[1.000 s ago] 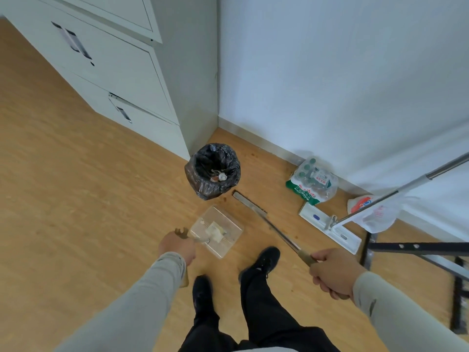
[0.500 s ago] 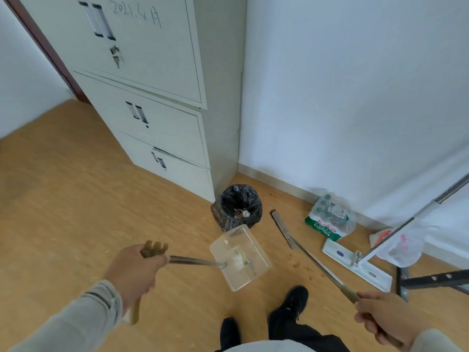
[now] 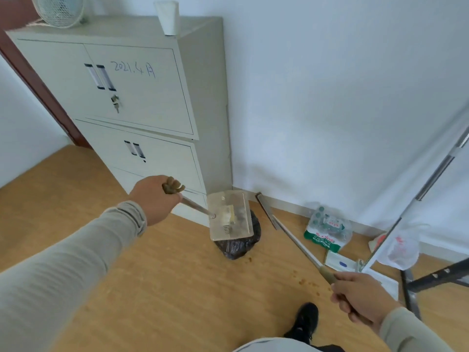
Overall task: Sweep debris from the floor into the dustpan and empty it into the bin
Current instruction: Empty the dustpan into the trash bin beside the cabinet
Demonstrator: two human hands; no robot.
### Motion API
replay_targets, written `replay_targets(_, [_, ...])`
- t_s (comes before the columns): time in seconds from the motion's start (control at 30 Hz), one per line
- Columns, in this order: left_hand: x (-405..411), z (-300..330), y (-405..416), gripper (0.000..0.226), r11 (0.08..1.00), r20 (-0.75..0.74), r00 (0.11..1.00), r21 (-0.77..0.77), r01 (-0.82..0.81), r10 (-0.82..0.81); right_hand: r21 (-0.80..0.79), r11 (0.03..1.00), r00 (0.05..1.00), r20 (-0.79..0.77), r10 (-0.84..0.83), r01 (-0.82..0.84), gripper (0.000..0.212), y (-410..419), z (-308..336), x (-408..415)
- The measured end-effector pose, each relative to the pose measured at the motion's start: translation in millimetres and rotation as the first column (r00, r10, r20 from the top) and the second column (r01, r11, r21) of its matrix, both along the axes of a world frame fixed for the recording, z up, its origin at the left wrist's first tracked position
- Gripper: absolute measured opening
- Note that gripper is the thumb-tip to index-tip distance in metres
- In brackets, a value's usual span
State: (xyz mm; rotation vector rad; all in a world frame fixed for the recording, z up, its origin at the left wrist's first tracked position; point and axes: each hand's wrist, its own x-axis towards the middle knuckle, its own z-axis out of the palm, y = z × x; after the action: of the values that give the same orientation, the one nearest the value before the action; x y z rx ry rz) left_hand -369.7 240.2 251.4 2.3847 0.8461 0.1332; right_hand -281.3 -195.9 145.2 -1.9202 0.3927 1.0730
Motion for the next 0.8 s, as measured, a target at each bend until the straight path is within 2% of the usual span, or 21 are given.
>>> replay_targets(0.13, [40, -3, -12, 0.012, 0.96, -0.087, 0.979, 0.197, 0.196, -0.182, 0.034, 0.999, 0.999, 0.033, -0.008, 0.007, 0.022, 17, 3, -4])
replay_targets(0.3, [51, -25, -27, 0.018, 0.881, -0.202, 0.925, 0.295, 0.369, -0.32, 0.035, 0.999, 0.998, 0.036, -0.042, 0.04, 0.021, 30, 1, -7])
replay_targets(0.43, [43, -48, -33, 0.012, 0.774, -0.314, 0.864, 0.394, 0.496, -0.394, 0.067, 0.996, 0.997, 0.029, -0.065, 0.063, 0.019, 35, -3, -12])
replay_targets(0.6, [25, -76, -39, 0.035, 0.691, -0.341, 0.815, 0.434, 0.578, -0.469, 0.081, 0.99, 0.993, 0.021, -0.12, 0.118, 0.019, 35, -8, -18])
replay_targets(0.7, [16, -88, -39, 0.04, 0.666, -0.326, 0.79, 0.425, 0.613, -0.519, 0.092, 0.985, 0.989, 0.008, -0.151, 0.149, 0.019, 36, -10, -21])
replay_targets(0.8, [12, -95, -38, 0.046, 0.599, -0.392, 0.746, 0.445, 0.666, -0.538, 0.095, 0.983, 0.987, 0.003, -0.16, 0.16, 0.022, 38, -13, -23])
